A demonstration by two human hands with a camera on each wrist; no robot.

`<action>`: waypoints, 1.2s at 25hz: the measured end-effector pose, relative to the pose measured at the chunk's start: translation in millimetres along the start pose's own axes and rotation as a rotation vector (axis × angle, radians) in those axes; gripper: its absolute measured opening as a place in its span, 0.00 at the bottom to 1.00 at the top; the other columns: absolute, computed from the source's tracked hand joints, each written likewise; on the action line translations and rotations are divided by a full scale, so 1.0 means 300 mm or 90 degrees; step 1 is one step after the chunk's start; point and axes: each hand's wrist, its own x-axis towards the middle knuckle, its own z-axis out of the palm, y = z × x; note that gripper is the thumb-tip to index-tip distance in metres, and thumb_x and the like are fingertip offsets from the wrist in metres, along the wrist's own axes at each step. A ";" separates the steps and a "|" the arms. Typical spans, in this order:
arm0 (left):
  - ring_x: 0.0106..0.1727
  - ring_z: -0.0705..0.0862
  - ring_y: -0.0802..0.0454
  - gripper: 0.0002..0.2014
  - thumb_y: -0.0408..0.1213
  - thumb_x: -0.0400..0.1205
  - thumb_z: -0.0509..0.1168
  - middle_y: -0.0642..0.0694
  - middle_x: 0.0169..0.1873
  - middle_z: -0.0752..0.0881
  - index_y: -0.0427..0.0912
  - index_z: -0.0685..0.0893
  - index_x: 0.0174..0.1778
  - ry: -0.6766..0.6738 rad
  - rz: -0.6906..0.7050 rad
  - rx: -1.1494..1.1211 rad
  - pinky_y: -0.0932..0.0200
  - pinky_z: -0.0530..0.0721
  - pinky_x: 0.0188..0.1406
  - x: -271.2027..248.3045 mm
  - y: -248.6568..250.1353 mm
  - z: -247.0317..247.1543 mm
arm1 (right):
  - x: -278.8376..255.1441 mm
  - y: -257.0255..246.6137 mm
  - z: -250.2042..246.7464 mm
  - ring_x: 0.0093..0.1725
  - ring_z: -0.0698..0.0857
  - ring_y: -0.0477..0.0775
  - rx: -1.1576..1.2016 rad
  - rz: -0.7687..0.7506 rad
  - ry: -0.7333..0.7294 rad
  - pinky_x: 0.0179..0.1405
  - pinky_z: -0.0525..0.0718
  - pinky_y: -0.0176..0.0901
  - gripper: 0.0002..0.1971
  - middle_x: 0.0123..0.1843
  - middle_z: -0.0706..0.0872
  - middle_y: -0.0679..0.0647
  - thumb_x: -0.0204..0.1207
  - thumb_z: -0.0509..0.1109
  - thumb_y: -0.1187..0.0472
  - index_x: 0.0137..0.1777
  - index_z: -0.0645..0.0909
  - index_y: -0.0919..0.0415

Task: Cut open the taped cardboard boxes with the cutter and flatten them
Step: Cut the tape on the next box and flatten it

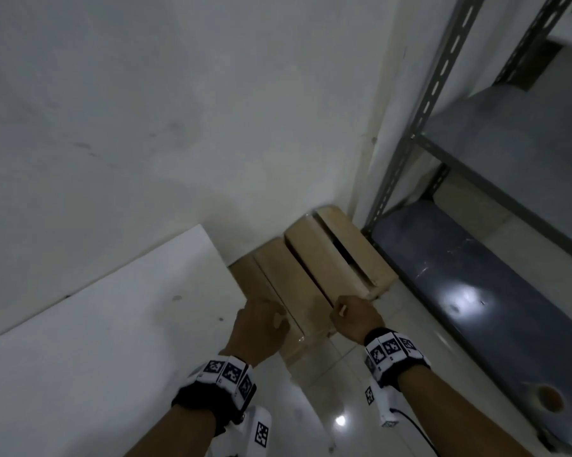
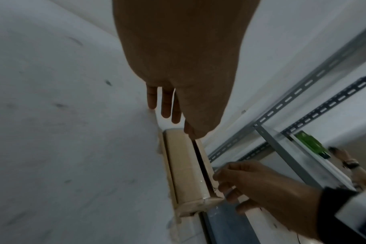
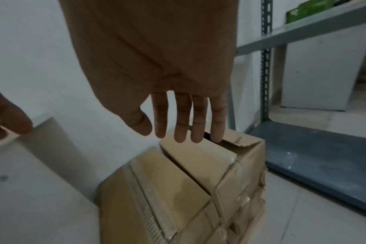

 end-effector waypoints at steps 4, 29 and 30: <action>0.67 0.79 0.50 0.19 0.51 0.84 0.63 0.47 0.66 0.81 0.47 0.83 0.68 -0.046 0.015 -0.088 0.64 0.73 0.67 0.212 0.099 0.130 | 0.226 0.158 -0.030 0.47 0.84 0.55 0.092 0.102 0.048 0.47 0.83 0.42 0.11 0.46 0.85 0.52 0.81 0.68 0.55 0.54 0.84 0.61; 0.65 0.84 0.38 0.56 0.57 0.50 0.87 0.43 0.70 0.83 0.47 0.76 0.77 -0.020 -0.459 -0.852 0.39 0.83 0.67 0.843 0.135 0.671 | 0.759 0.500 -0.109 0.78 0.63 0.69 -0.041 0.203 0.083 0.77 0.70 0.64 0.67 0.78 0.62 0.66 0.46 0.89 0.38 0.80 0.55 0.60; 0.62 0.86 0.39 0.53 0.57 0.49 0.86 0.44 0.65 0.86 0.49 0.80 0.73 -0.022 -0.468 -0.910 0.39 0.85 0.65 0.841 0.139 0.683 | 0.740 0.493 -0.135 0.77 0.65 0.67 -0.011 0.181 0.085 0.76 0.72 0.62 0.66 0.76 0.63 0.65 0.44 0.90 0.38 0.79 0.56 0.59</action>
